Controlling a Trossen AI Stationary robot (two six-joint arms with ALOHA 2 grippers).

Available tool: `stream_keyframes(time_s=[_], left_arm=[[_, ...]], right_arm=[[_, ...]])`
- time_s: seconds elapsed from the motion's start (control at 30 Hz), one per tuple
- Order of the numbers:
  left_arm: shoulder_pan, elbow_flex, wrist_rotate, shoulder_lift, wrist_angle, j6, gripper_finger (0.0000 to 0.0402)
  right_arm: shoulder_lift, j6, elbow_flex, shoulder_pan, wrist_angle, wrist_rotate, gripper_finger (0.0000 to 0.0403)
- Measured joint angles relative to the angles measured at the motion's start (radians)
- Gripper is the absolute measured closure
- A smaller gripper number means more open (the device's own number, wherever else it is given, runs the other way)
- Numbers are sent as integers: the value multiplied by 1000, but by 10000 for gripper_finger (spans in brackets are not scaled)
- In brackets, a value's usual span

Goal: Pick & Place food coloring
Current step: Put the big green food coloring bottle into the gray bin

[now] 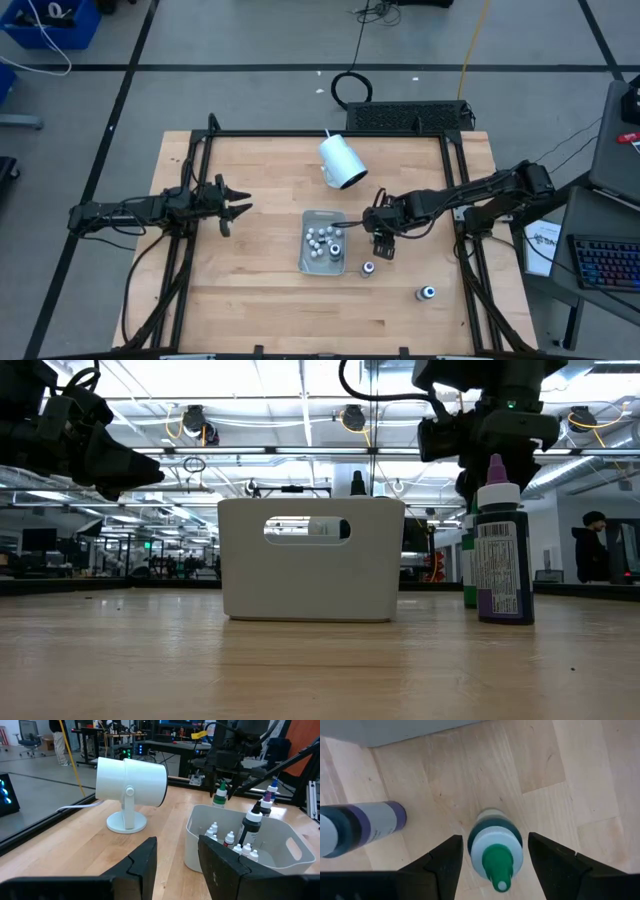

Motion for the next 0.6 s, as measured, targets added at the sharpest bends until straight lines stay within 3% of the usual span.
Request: stream_keyframes(time_s=[0.6], left_arm=[[0, 0, 0, 0, 0, 0, 254]], right_arm=[[-13, -4, 0, 0, 2, -4, 190]])
